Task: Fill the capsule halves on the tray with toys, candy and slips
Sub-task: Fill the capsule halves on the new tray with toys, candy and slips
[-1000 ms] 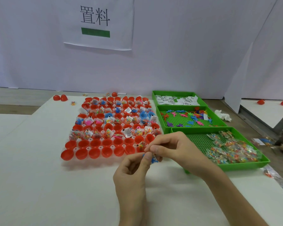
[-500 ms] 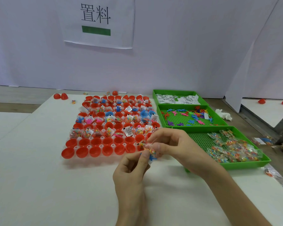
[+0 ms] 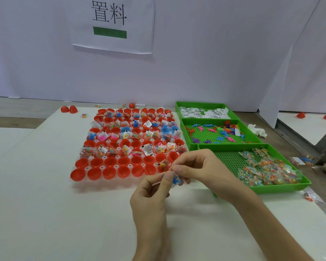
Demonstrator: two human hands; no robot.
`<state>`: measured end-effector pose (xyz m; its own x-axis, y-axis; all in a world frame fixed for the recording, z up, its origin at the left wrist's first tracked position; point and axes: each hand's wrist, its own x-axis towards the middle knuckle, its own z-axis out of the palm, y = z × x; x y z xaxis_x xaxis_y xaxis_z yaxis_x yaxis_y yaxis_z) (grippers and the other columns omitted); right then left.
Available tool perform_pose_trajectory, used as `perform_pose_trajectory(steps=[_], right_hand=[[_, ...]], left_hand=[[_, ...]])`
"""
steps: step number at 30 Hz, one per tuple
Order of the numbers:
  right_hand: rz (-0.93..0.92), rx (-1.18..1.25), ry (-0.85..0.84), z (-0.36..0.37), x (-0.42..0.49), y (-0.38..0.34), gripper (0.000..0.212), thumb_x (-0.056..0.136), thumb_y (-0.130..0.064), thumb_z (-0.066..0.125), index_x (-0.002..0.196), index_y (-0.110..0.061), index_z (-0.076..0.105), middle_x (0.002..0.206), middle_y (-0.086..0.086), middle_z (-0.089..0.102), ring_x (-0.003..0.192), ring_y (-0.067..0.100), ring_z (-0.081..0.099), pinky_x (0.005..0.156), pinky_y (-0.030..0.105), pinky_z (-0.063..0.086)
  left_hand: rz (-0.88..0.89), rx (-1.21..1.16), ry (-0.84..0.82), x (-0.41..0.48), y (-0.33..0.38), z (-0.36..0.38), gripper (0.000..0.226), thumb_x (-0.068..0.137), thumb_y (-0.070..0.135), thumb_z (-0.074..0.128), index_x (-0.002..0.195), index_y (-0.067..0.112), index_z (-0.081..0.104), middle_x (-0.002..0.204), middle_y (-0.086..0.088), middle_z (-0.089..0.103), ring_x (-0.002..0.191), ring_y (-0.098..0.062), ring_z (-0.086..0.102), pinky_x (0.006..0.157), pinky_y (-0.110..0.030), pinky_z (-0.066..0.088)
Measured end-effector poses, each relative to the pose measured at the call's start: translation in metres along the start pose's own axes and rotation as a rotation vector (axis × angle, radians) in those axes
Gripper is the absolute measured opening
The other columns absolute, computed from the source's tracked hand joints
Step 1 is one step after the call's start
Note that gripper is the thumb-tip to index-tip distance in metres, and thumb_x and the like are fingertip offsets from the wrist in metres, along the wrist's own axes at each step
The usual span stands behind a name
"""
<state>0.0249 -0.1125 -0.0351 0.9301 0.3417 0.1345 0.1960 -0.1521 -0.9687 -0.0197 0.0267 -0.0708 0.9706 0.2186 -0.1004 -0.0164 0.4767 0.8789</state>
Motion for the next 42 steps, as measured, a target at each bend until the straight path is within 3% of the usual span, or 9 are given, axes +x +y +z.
perform_pose_trajectory(steps=[4, 8, 15, 20, 24, 28, 31, 37, 42], right_hand=[[0.013, 0.011, -0.050, 0.000, -0.002, -0.001, 0.009, 0.087, -0.016, 0.071, 0.090, -0.013, 0.079, 0.079, 0.006, 0.073, 0.070, 0.013, 0.064, 0.063, 0.022, 0.052], [0.021, 0.054, -0.127, -0.001, -0.005, -0.004, 0.024, 0.079, 0.000, 0.077, 0.098, -0.014, 0.077, 0.094, 0.018, 0.074, 0.087, 0.024, 0.071, 0.079, 0.029, 0.058], [-0.029, 0.035, -0.088, 0.001, -0.005, -0.006, 0.029, 0.079, 0.007, 0.077, 0.098, -0.015, 0.075, 0.090, 0.015, 0.075, 0.084, 0.027, 0.073, 0.076, 0.031, 0.059], [-0.086, 0.063, 0.005, 0.002, -0.003, -0.007, 0.027, 0.073, -0.001, 0.082, 0.092, -0.020, 0.075, 0.086, 0.008, 0.075, 0.081, 0.021, 0.072, 0.072, 0.031, 0.059], [-0.096, 0.113, 0.041, -0.001, -0.003, -0.006, 0.025, 0.067, -0.014, 0.086, 0.088, -0.024, 0.076, 0.086, -0.001, 0.075, 0.084, 0.012, 0.070, 0.072, 0.021, 0.055], [-0.095, 0.183, 0.019, 0.000, -0.003, -0.003, 0.023, 0.067, -0.015, 0.085, 0.086, -0.024, 0.076, 0.083, -0.001, 0.074, 0.078, 0.011, 0.068, 0.068, 0.021, 0.054], [-0.081, 0.201, 0.013, 0.002, -0.003, -0.003, 0.022, 0.066, -0.016, 0.086, 0.084, -0.024, 0.076, 0.080, -0.002, 0.075, 0.073, 0.010, 0.068, 0.062, 0.023, 0.054], [-0.182, 0.099, 0.056, 0.006, -0.003, -0.003, 0.020, 0.071, -0.018, 0.085, 0.089, -0.022, 0.078, 0.087, 0.007, 0.077, 0.079, 0.020, 0.073, 0.068, 0.026, 0.057], [-0.125, 0.117, 0.000, -0.003, -0.005, -0.008, 0.028, 0.075, -0.037, 0.085, 0.095, -0.019, 0.078, 0.090, 0.005, 0.075, 0.082, 0.021, 0.072, 0.070, 0.030, 0.057]], left_hand=[[0.012, -0.003, 0.004, 0.000, 0.000, -0.001, 0.030, 0.053, 0.045, 0.075, 0.075, 0.023, 0.077, 0.079, 0.001, 0.075, 0.070, -0.003, 0.067, 0.065, -0.024, 0.047], [0.016, -0.023, -0.003, 0.002, -0.004, -0.003, 0.030, 0.055, 0.043, 0.078, 0.073, 0.019, 0.074, 0.079, -0.006, 0.073, 0.073, -0.011, 0.064, 0.069, -0.026, 0.048], [0.020, -0.071, -0.018, 0.004, -0.007, -0.002, 0.036, 0.054, 0.039, 0.081, 0.078, 0.016, 0.069, 0.074, -0.004, 0.067, 0.071, -0.013, 0.061, 0.064, -0.021, 0.053], [-0.024, -0.080, -0.087, 0.003, -0.007, 0.001, 0.039, 0.052, 0.036, 0.084, 0.084, 0.019, 0.072, 0.091, -0.006, 0.073, 0.081, -0.014, 0.069, 0.070, -0.022, 0.055], [-0.047, -0.124, -0.112, 0.003, -0.007, 0.001, 0.043, 0.054, 0.031, 0.085, 0.092, 0.015, 0.074, 0.100, -0.012, 0.074, 0.095, -0.022, 0.072, 0.081, -0.030, 0.055], [-0.103, -0.290, -0.146, 0.002, -0.002, 0.003, 0.049, 0.056, 0.024, 0.081, 0.099, 0.002, 0.071, 0.099, -0.019, 0.074, 0.095, -0.026, 0.072, 0.077, -0.024, 0.057], [-0.125, -0.351, -0.168, 0.001, 0.001, 0.003, 0.035, 0.058, 0.022, 0.078, 0.088, 0.005, 0.075, 0.097, -0.018, 0.075, 0.092, -0.024, 0.073, 0.074, -0.023, 0.058], [-0.021, -0.261, -0.088, 0.001, 0.003, 0.000, 0.021, 0.058, 0.030, 0.077, 0.074, 0.016, 0.076, 0.086, -0.012, 0.076, 0.079, -0.019, 0.073, 0.066, -0.021, 0.057], [0.213, -0.006, -0.095, -0.006, 0.002, 0.003, 0.015, 0.067, 0.025, 0.079, 0.077, 0.014, 0.077, 0.075, -0.011, 0.075, 0.072, -0.022, 0.073, 0.065, -0.020, 0.056]])
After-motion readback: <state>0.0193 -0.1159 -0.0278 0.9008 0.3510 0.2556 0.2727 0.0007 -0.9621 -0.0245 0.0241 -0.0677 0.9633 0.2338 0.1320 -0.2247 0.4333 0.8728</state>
